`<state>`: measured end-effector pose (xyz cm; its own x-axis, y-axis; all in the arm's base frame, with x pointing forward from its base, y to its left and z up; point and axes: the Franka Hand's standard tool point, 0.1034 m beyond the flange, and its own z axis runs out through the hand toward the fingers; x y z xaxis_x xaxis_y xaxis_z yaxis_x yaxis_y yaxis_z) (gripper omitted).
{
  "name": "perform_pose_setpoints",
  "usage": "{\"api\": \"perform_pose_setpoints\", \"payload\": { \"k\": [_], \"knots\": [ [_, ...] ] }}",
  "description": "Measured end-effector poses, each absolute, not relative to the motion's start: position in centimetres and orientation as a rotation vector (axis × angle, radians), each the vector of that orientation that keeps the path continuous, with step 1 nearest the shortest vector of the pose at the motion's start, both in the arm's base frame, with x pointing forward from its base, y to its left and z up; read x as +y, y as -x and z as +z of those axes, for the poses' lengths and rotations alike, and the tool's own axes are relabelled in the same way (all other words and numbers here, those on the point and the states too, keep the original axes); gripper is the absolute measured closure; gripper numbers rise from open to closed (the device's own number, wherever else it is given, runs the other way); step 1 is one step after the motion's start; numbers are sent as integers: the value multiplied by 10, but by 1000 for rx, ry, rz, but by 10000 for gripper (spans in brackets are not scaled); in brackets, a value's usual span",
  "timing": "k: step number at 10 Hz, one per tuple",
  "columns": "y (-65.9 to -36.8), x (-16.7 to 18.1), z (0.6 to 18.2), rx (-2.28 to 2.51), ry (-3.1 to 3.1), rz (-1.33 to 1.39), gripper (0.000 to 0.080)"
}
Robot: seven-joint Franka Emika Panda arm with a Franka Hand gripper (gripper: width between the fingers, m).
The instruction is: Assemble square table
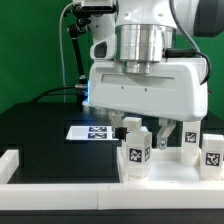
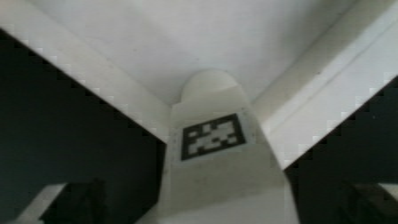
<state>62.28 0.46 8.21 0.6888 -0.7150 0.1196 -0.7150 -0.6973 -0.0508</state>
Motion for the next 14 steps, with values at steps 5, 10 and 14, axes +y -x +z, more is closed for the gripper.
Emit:
{"api": "perform_pose_setpoints", "payload": {
  "k": [5, 10, 14],
  "knots": [
    [-623, 5, 82, 1491, 2741, -201, 378],
    [-621, 7, 81, 2236, 2078, -159, 510],
    [-622, 14, 80, 2583, 1344, -108, 508]
  ]
}}
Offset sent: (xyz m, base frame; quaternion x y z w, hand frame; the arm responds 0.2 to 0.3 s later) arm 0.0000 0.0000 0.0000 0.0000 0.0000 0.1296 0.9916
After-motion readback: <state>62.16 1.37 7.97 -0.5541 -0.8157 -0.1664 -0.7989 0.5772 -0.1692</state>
